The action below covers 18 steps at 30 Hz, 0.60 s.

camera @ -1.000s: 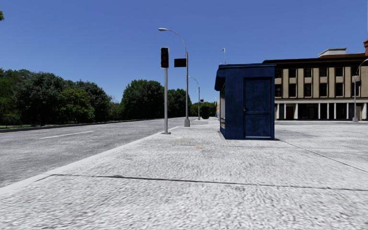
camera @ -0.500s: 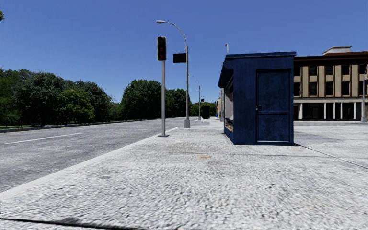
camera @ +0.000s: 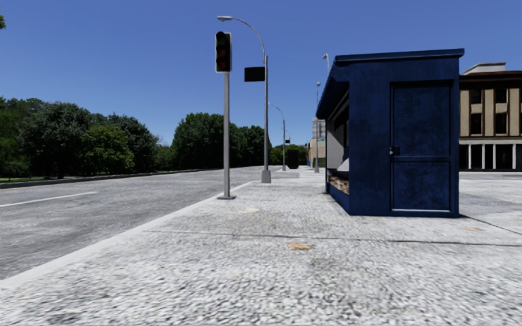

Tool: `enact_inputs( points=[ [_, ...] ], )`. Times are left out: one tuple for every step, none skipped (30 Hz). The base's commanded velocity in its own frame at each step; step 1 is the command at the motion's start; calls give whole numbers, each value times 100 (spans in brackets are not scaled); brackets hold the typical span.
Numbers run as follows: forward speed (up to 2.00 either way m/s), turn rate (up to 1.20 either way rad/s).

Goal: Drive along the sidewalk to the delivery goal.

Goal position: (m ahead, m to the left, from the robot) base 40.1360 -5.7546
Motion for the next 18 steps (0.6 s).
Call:
enact_inputs(
  points=[
    [200,0],
    [200,0],
    [200,0],
    [200,0],
    [200,0],
    [200,-1],
    [200,-7],
    [200,-9],
    [200,-9],
    [200,-10],
    [200,-10],
    [200,-12],
    [200,-17],
    [200,-17],
    [200,-18],
    [200,-19],
    [200,-19],
    [200,-20]
  ],
)
